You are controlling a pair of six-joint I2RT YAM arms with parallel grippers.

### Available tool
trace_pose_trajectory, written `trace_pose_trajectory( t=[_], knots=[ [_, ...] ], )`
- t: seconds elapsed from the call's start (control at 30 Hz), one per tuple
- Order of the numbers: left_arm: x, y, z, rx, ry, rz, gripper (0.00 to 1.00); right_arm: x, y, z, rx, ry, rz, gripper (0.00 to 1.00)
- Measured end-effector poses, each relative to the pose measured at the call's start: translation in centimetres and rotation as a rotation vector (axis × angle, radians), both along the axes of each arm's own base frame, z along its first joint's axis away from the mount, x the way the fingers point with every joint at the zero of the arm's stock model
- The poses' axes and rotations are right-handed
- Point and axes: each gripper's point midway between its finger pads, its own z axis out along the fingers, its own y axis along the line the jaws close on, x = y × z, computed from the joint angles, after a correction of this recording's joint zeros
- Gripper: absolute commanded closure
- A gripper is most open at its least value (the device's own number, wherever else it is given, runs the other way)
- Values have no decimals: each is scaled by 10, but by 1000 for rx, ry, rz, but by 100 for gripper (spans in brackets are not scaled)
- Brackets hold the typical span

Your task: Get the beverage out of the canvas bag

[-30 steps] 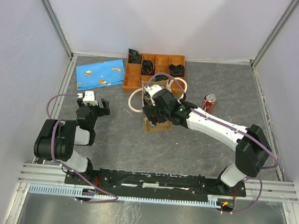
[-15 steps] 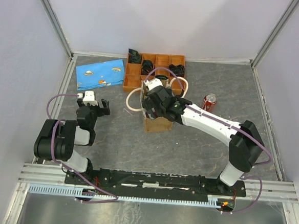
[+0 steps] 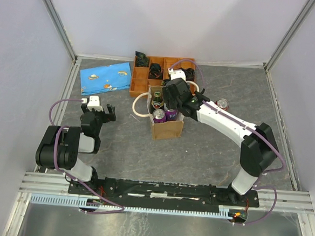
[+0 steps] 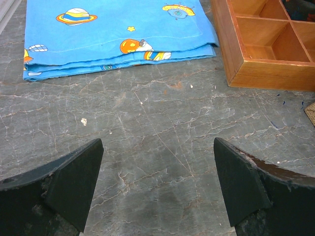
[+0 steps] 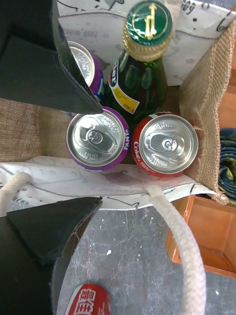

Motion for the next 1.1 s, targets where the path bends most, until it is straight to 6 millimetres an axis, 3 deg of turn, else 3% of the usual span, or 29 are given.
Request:
trace_pose_trajectory(
  t=[0.23, 0.47, 0.8, 1.1],
  knots=[
    [0, 0, 0, 0, 0, 0, 1, 5, 3, -20, 33, 53, -20, 23],
    [0, 0, 0, 0, 0, 0, 1, 8, 11, -23, 59, 69, -15, 16],
    [0, 0, 0, 0, 0, 0, 1, 12, 13, -42, 31, 96, -30, 17],
    [0, 0, 0, 0, 0, 0, 1, 16, 8, -43, 47, 99, -59, 21]
  ],
)
